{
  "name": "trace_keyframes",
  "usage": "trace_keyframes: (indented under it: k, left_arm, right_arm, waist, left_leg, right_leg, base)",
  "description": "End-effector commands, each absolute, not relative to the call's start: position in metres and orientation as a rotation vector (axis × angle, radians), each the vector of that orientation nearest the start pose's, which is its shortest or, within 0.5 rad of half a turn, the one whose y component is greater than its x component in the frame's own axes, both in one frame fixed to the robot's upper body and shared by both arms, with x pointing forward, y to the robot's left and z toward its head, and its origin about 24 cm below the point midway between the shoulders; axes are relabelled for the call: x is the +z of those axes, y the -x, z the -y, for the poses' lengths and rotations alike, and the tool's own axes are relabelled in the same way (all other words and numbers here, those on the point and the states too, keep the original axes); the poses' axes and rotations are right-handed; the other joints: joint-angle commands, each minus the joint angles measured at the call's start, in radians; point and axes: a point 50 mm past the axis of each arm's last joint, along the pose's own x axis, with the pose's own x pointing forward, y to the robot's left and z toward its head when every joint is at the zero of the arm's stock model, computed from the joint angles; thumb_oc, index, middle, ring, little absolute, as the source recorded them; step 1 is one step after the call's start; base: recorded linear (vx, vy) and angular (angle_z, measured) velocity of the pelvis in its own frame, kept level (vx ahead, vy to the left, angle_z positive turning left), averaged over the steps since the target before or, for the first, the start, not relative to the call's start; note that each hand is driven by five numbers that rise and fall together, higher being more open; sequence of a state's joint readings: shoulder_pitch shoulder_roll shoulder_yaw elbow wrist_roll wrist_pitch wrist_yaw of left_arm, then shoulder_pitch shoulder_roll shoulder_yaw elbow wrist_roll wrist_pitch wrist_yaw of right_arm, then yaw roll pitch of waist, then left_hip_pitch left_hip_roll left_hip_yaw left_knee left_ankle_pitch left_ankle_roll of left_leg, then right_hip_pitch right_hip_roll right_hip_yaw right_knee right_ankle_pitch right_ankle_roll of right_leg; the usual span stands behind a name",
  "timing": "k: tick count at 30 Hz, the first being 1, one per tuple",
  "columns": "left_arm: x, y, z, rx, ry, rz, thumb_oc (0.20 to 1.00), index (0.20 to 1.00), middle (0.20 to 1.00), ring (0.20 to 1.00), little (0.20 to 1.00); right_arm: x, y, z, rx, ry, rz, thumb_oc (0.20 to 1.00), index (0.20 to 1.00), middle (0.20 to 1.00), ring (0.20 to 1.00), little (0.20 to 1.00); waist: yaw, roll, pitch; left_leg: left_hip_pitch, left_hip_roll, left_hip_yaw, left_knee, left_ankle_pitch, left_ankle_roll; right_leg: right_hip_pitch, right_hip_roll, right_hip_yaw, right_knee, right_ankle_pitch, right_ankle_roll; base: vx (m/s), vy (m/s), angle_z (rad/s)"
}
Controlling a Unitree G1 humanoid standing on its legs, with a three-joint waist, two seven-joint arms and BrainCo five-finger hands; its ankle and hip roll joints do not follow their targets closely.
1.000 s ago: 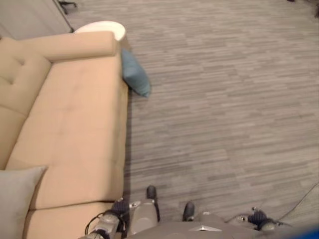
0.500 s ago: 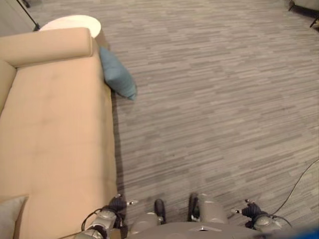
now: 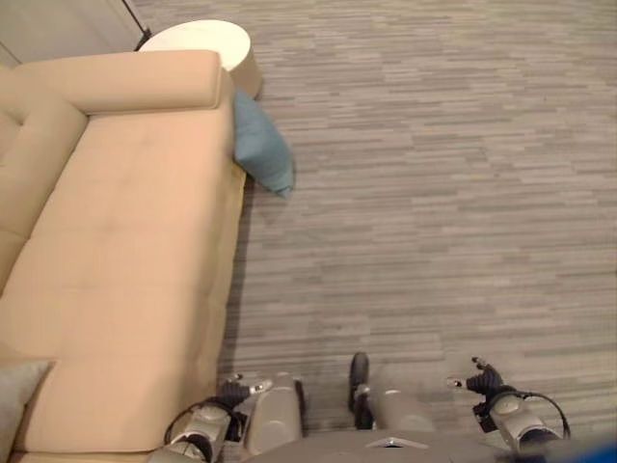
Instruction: Pick up all the scattered cushions and arrange them neatly on the sofa.
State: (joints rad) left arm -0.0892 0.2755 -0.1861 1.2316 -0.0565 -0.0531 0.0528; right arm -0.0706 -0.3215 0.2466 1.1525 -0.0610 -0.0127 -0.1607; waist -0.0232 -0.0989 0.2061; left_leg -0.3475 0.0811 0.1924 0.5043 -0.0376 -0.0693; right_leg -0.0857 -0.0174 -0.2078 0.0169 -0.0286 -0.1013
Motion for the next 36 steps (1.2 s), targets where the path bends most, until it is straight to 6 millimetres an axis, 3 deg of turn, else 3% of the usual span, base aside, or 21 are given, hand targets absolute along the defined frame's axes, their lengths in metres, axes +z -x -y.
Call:
trace_keyframes:
  k: [1, 5, 8, 10, 11, 12, 13, 14, 15, 16, 17, 18, 21, 23, 24, 25, 28, 30, 32, 35, 36]
  left_arm:
    - [-0.149, -0.127, -0.241, 0.087, -0.351, -1.084, 1.000, 1.000, 1.000, 1.000, 1.000]
    - [-0.153, -0.117, -0.239, 0.086, -0.344, -1.116, 1.000, 1.000, 1.000, 1.000, 1.000]
    - [-0.157, -0.097, -0.243, 0.096, -0.350, -1.181, 1.000, 1.000, 1.000, 1.000, 1.000]
    - [-0.157, -0.097, -0.245, 0.100, -0.359, -1.182, 1.000, 1.000, 1.000, 1.000, 1.000]
    - [-0.157, -0.094, -0.247, 0.112, -0.345, -1.190, 1.000, 1.000, 1.000, 1.000, 1.000]
    - [-0.156, -0.097, -0.249, 0.130, -0.321, -1.178, 1.000, 1.000, 1.000, 1.000, 1.000]
    - [-0.156, -0.097, -0.249, 0.129, -0.321, -1.178, 1.000, 1.000, 1.000, 1.000, 1.000]
    - [-0.153, -0.102, -0.252, 0.134, -0.333, -1.164, 1.000, 1.000, 1.000, 1.000, 1.000]
    - [-0.151, -0.109, -0.253, 0.142, -0.330, -1.141, 1.000, 1.000, 1.000, 1.000, 1.000]
    - [-0.150, -0.112, -0.252, 0.145, -0.320, -1.127, 1.000, 1.000, 1.000, 1.000, 1.000]
    - [-0.150, -0.116, -0.249, 0.134, -0.310, -1.111, 1.000, 1.000, 1.000, 1.000, 1.000]
    - [-0.150, -0.117, -0.249, 0.134, -0.309, -1.111, 1.000, 1.000, 1.000, 1.000, 1.000]
    - [-0.151, -0.122, -0.241, 0.076, -0.333, -1.111, 1.000, 1.000, 1.000, 1.000, 1.000]
    - [-0.152, -0.118, -0.238, 0.067, -0.329, -1.114, 1.000, 1.000, 1.000, 1.000, 1.000]
    - [-0.153, -0.117, -0.238, 0.074, -0.308, -1.122, 1.000, 1.000, 1.000, 1.000, 1.000]
    - [-0.153, -0.117, -0.238, 0.074, -0.308, -1.122, 1.000, 1.000, 1.000, 1.000, 1.000]
    - [-0.153, -0.118, -0.240, 0.086, -0.309, -1.126, 1.000, 1.000, 1.000, 1.000, 1.000]
    - [-0.153, -0.117, -0.240, 0.082, -0.311, -1.130, 1.000, 1.000, 1.000, 1.000, 1.000]
    - [-0.154, -0.115, -0.238, 0.073, -0.314, -1.137, 1.000, 1.000, 1.000, 1.000, 1.000]
    - [-0.154, -0.116, -0.237, 0.065, -0.326, -1.133, 1.000, 1.000, 1.000, 1.000, 1.000]
    - [-0.154, -0.116, -0.237, 0.065, -0.326, -1.133, 1.000, 1.000, 1.000, 1.000, 1.000]
  right_arm:
    - [-0.135, -0.125, 0.278, -0.131, 0.598, -1.056, 1.000, 1.000, 1.000, 1.000, 1.000]
    - [-0.135, -0.124, 0.278, -0.133, 0.603, -1.058, 1.000, 1.000, 1.000, 1.000, 1.000]
    - [-0.137, -0.118, 0.277, -0.107, 0.612, -1.075, 1.000, 1.000, 1.000, 1.000, 1.000]
    - [-0.139, -0.117, 0.274, -0.094, 0.610, -1.086, 1.000, 1.000, 1.000, 1.000, 1.000]
    - [-0.142, -0.113, 0.271, -0.066, 0.619, -1.107, 1.000, 1.000, 1.000, 1.000, 1.000]
    - [-0.141, -0.120, 0.269, -0.061, 0.605, -1.092, 1.000, 1.000, 1.000, 1.000, 1.000]
    - [-0.141, -0.120, 0.269, -0.062, 0.605, -1.092, 1.000, 1.000, 1.000, 1.000, 1.000]
    - [-0.139, -0.127, 0.266, -0.072, 0.585, -1.068, 1.000, 1.000, 1.000, 1.000, 1.000]
    - [-0.138, -0.131, 0.263, -0.066, 0.580, -1.049, 1.000, 1.000, 1.000, 1.000, 1.000]
    - [-0.138, -0.131, 0.263, -0.066, 0.580, -1.049, 1.000, 1.000, 1.000, 1.000, 1.000]
    - [-0.138, -0.132, 0.265, -0.072, 0.579, -1.051, 1.000, 1.000, 1.000, 1.000, 1.000]
    - [-0.138, -0.132, 0.265, -0.072, 0.579, -1.051, 1.000, 1.000, 1.000, 1.000, 1.000]
    - [-0.139, -0.123, 0.274, -0.091, 0.598, -1.098, 1.000, 1.000, 1.000, 1.000, 1.000]
    - [-0.139, -0.119, 0.276, -0.090, 0.599, -1.105, 1.000, 1.000, 1.000, 1.000, 1.000]
    - [-0.139, -0.117, 0.278, -0.105, 0.583, -1.101, 1.000, 1.000, 1.000, 1.000, 1.000]
    - [-0.139, -0.117, 0.278, -0.105, 0.583, -1.101, 1.000, 1.000, 1.000, 1.000, 1.000]
    - [-0.136, -0.117, 0.284, -0.136, 0.581, -1.099, 1.000, 1.000, 1.000, 1.000, 1.000]
    - [-0.138, -0.111, 0.286, -0.153, 0.569, -1.121, 1.000, 1.000, 1.000, 1.000, 1.000]
    - [-0.138, -0.107, 0.288, -0.163, 0.566, -1.128, 1.000, 1.000, 1.000, 1.000, 1.000]
    - [-0.139, -0.105, 0.286, -0.171, 0.560, -1.136, 1.000, 1.000, 1.000, 1.000, 1.000]
    - [-0.140, -0.105, 0.286, -0.171, 0.560, -1.136, 1.000, 1.000, 1.000, 1.000, 1.000]
  waist:
    - [0.030, 0.052, -0.016]
    - [0.070, 0.070, -0.033]
    - [0.078, 0.069, -0.065]
    - [0.090, 0.039, -0.076]
    - [0.110, 0.016, -0.095]
    - [0.116, 0.004, -0.089]
    - [0.118, 0.006, -0.092]
    - [0.096, 0.012, -0.081]
    - [0.083, 0.040, -0.069]
    - [0.070, 0.044, -0.058]
    - [0.040, 0.049, -0.047]
    - [0.039, 0.050, -0.048]
    - [-0.007, 0.017, -0.047]
    - [-0.009, 0.011, -0.047]
    - [-0.009, 0.005, -0.044]
    - [-0.010, 0.007, -0.045]
    - [-0.009, -0.008, -0.031]
    - [-0.004, -0.009, -0.040]
    - [0.002, 0.001, -0.054]
    - [0.023, 0.035, -0.076]
    - [0.023, 0.033, -0.075]
  left_leg:
    - [-0.019, -0.019, -0.011, -0.262, 0.102, 0.010]
    - [-0.049, -0.040, -0.025, -0.513, 0.185, -0.019]
    - [-0.021, -0.039, -0.039, -0.481, 0.222, -0.004]
    - [-0.051, -0.051, -0.045, -0.399, 0.198, 0.008]
    - [-0.036, -0.070, -0.040, -0.348, 0.137, 0.033]
    - [-0.011, -0.080, -0.034, -0.328, 0.095, 0.064]
    - [-0.014, -0.076, -0.033, -0.329, 0.097, 0.064]
    - [0.051, -0.080, -0.039, -0.341, 0.057, 0.089]
    - [0.120, -0.065, -0.049, -0.373, 0.034, 0.100]
    - [0.155, -0.071, -0.059, -0.382, 0.021, 0.099]
    - [0.224, -0.079, -0.075, -0.404, -0.002, 0.085]
    - [0.222, -0.077, -0.077, -0.405, 0.000, 0.085]
    - [0.300, -0.116, -0.120, -0.375, -0.088, 0.052]
    - [0.291, -0.121, -0.125, -0.323, -0.109, 0.045]
    - [0.258, -0.109, -0.126, -0.176, -0.068, 0.018]
    - [0.253, -0.107, -0.128, -0.169, -0.071, 0.018]
    - [0.126, -0.034, -0.070, 0.072, 0.019, -0.002]
    - [0.089, -0.011, -0.003, 0.006, 0.008, 0.016]
    - [0.086, -0.042, 0.015, -0.139, -0.013, 0.040]
    - [0.038, -0.063, 0.059, -0.376, 0.118, 0.012]
    - [0.041, -0.065, 0.060, -0.379, 0.119, 0.012]
  right_leg:
    - [0.049, 0.001, 0.063, 0.045, -0.095, 0.153]
    - [0.162, 0.034, 0.087, 0.037, -0.164, 0.160]
    - [0.237, 0.035, 0.120, 0.042, -0.200, 0.167]
    - [0.256, 0.003, 0.132, 0.060, -0.205, 0.179]
    - [0.246, -0.043, 0.124, 0.127, -0.173, 0.219]
    - [0.148, -0.090, 0.133, 0.333, -0.023, 0.269]
    - [0.144, -0.087, 0.135, 0.332, -0.020, 0.268]
    - [0.053, -0.090, 0.159, 0.474, 0.075, 0.267]
    - [-0.055, -0.092, 0.124, 0.542, 0.052, 0.239]
    - [-0.098, -0.100, 0.092, 0.537, 0.011, 0.228]
    - [-0.150, -0.075, 0.055, 0.417, -0.031, 0.216]
    - [-0.149, -0.073, 0.054, 0.412, -0.028, 0.215]
    - [-0.132, -0.058, 0.073, 0.038, 0.025, 0.252]
    - [-0.108, -0.057, 0.095, 0.026, 0.035, 0.241]
    - [-0.082, -0.053, 0.119, 0.042, 0.036, 0.217]
    - [-0.083, -0.052, 0.117, 0.042, 0.035, 0.216]
    - [-0.016, -0.045, 0.091, 0.033, -0.001, 0.164]
    - [0.029, -0.039, 0.070, 0.019, -0.027, 0.154]
    - [0.062, -0.027, 0.063, 0.004, -0.047, 0.160]
    - [0.137, 0.026, 0.060, -0.011, -0.109, 0.164]
    - [0.139, 0.025, 0.060, -0.010, -0.110, 0.164]
  base:
    - [0.48, 0.020, -0.06]
    - [0.51, 0.028, -0.27]
    - [0.57, 0.058, -0.43]
    - [0.53, 0.083, -0.43]
    - [0.58, 0.190, -0.41]
    - [0.46, 0.174, -0.67]
    - [0.40, 0.162, -0.76]
    - [0.43, 0.138, -0.65]
    - [0.55, 0.141, -0.19]
    - [0.60, 0.006, 0.23]
    - [0.40, -0.055, 0.51]
    - [0.45, -0.119, 0.56]
    - [0.44, -0.225, 0.86]
    - [0.28, -0.187, 1.39]
    - [0.17, -0.140, 1.58]
    - [0.21, -0.213, 1.50]
    - [0.16, -0.207, 0.56]
    - [0.27, -0.139, 0.09]
    - [0.33, -0.034, 0.32]
    - [0.40, -0.013, 0.26]
    - [0.38, 0.017, 0.02]
